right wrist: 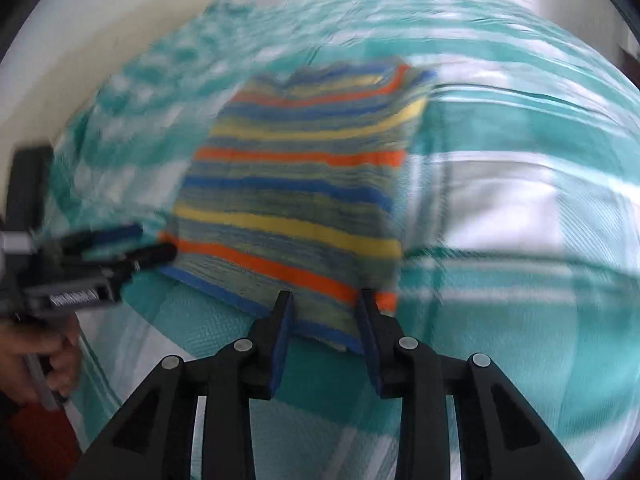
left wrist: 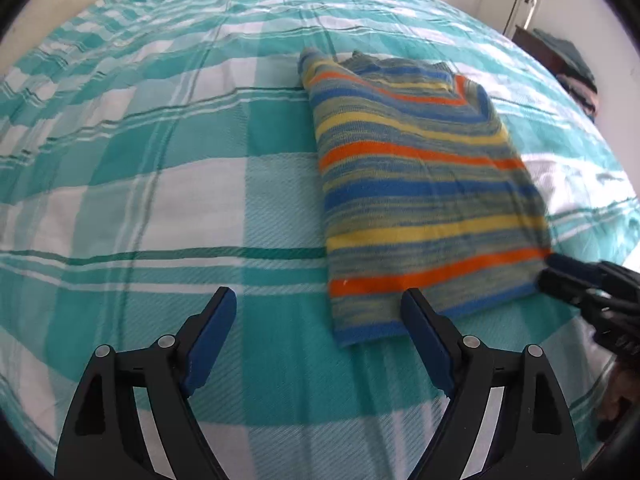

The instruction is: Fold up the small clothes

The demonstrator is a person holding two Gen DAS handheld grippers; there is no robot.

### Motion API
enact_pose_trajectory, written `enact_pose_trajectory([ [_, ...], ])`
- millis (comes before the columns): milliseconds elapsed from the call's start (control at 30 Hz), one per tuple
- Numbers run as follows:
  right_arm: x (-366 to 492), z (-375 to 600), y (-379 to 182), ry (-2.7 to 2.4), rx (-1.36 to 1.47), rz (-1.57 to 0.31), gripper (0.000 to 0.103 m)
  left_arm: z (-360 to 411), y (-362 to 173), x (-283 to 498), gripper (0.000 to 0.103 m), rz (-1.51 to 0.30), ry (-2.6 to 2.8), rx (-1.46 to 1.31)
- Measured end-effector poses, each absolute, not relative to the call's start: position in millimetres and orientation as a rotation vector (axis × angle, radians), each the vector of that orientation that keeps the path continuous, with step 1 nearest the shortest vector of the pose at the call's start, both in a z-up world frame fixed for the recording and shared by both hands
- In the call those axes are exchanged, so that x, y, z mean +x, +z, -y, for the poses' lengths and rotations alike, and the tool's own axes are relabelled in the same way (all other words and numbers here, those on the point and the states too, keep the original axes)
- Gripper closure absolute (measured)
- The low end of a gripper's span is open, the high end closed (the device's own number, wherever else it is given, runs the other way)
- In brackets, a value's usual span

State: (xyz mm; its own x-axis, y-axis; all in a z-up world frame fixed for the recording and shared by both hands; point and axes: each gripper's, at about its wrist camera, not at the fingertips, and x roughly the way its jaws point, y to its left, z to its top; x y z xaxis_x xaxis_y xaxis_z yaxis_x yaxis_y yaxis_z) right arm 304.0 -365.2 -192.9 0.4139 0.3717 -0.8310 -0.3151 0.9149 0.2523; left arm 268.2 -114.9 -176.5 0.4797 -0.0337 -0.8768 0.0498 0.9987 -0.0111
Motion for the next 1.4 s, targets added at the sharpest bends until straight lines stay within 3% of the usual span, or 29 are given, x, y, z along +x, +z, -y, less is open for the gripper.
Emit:
enact_pose_trajectory([
  [67,295,370,-187,0.405,0.1,-1.057,0.063,113,-174,265,0.015,-1.067,-0.035,0.035],
  [100,288,373,-184,0.381,0.11,-1.046,0.053,112,-173,265,0.015,-1.068,-0.03,0.037],
  [133,280,375,-181,0.36,0.12,-1.037,0.05,111,-172,264,0.015,-1.068,-0.027,0.036],
  [533,235,417,-165,0.321,0.315,-0.97,0.038,73,-176,255,0.013,-1.079,-0.12,-0.202],
  [733,279,427,-150,0.398,0.394,-0.946,0.038,69,-177,287,0.013,-1.069,-0.235,-0.317],
  [833,326,432,-142,0.472,0.429,-0.921,0.031,82,-184,303,0.014,-1.087,-0.292,-0.312],
  [1100,469,435,-211,0.6,0.619,-1.1,0.032,103,-196,311,0.017,-1.073,-0.415,-0.329],
  [1167,492,424,-224,0.66,0.653,-1.109,0.039,103,-199,312,0.021,-1.072,-0.458,-0.352],
  [1333,528,397,-239,0.759,0.719,-1.146,0.043,105,-205,320,0.03,-1.083,-0.487,-0.357],
  [1400,536,388,-242,0.775,0.711,-1.169,0.052,106,-206,322,0.034,-1.089,-0.487,-0.366],
])
